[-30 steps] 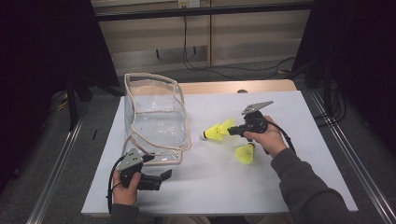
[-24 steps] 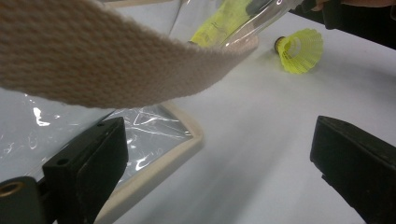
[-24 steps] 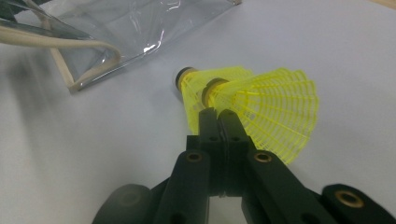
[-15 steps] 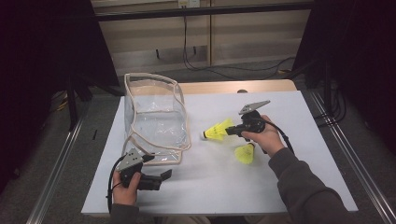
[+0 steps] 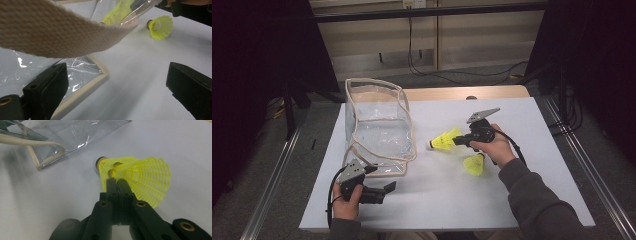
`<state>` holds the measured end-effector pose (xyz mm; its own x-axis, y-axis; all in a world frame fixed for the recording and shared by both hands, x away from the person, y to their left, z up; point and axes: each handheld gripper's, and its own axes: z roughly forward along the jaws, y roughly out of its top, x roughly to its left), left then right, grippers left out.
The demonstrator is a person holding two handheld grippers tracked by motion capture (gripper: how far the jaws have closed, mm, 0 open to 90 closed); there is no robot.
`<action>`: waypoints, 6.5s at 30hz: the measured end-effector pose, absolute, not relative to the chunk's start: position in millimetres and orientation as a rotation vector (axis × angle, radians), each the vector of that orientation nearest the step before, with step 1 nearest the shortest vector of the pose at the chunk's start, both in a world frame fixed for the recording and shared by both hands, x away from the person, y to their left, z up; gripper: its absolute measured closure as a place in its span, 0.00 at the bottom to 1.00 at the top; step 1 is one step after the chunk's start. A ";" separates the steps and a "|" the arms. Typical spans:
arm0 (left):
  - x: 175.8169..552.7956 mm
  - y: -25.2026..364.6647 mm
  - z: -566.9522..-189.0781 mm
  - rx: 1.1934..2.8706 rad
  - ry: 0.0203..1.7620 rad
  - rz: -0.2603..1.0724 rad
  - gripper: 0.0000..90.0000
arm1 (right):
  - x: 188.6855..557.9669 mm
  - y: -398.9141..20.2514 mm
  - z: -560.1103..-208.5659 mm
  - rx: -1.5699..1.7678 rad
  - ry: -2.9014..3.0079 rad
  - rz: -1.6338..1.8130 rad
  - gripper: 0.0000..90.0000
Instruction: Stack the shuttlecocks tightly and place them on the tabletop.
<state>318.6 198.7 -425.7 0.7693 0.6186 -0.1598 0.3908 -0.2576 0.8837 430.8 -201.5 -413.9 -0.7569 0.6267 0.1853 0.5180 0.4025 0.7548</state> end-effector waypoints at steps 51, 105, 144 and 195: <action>318.7 198.6 -425.8 1.887 0.770 0.265 0.05 | 432.9 -194.7 -422.9 1.041 2.538 1.303 0.99; 318.6 198.6 -425.8 1.888 0.770 0.266 0.05 | 430.2 -195.3 -430.3 1.056 2.592 1.268 0.98; 318.4 198.1 -425.4 1.890 0.773 0.269 0.05 | 415.6 -216.1 -413.0 1.056 2.488 1.234 0.53; 317.6 197.0 -425.0 1.885 0.770 0.279 0.05 | 364.6 -245.9 -398.6 1.082 2.361 1.293 0.23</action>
